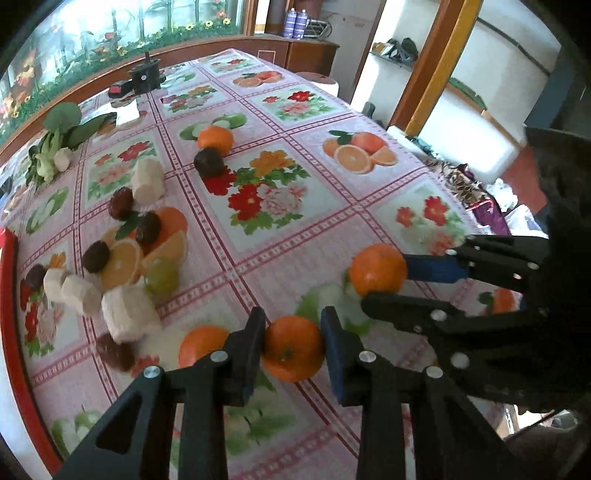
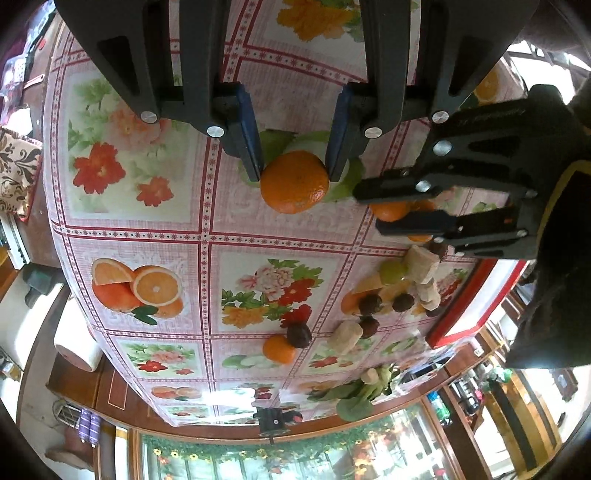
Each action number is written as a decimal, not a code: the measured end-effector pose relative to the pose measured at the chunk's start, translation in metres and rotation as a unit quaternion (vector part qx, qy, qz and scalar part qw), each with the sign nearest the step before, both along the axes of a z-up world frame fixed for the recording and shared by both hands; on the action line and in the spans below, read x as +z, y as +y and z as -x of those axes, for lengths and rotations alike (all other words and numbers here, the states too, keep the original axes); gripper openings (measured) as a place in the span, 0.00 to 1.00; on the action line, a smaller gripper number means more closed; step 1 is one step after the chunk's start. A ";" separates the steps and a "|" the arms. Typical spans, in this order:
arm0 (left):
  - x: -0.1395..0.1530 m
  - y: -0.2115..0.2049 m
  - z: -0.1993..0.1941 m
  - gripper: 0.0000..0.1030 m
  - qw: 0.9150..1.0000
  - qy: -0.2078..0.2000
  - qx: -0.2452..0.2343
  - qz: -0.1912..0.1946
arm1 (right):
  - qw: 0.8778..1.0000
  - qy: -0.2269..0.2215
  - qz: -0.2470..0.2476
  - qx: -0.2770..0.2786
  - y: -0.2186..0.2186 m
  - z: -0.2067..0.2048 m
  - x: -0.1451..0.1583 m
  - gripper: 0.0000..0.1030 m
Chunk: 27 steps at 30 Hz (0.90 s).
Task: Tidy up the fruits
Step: 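Grasp a second orange with the left gripper while the right gripper holds its orange, then carry both oranges into the red-rimmed tray and open both grippers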
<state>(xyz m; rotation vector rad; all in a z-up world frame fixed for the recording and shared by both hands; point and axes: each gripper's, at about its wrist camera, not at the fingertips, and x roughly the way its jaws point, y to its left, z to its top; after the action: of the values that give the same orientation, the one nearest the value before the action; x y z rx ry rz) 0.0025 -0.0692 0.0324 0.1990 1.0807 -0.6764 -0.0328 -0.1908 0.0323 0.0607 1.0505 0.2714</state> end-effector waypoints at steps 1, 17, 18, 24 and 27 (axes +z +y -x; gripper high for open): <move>0.001 0.002 0.004 0.33 1.000 0.002 0.000 0.005 | 1.000 0.001 0.002 0.000 0.002 0.001 0.000 0.33; 0.017 0.080 0.024 0.33 0.996 -0.003 0.078 0.045 | 0.999 0.004 0.014 0.050 0.070 -0.002 0.012 0.33; 0.018 0.088 0.024 0.33 0.995 -0.005 0.086 0.046 | 0.998 0.005 0.013 0.057 0.078 -0.003 0.013 0.33; 0.025 0.137 0.027 0.33 0.989 -0.014 0.135 0.053 | 0.995 0.002 0.008 0.102 0.123 -0.013 0.021 0.33; 0.027 0.163 0.027 0.33 0.985 -0.021 0.161 0.054 | 0.992 0.000 0.006 0.127 0.150 -0.019 0.026 0.33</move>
<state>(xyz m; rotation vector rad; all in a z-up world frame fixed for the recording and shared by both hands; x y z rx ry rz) -0.0241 0.0936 0.0594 -0.0549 1.0048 -0.4363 -0.0135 -0.0409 0.0583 -0.0840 1.0609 0.4959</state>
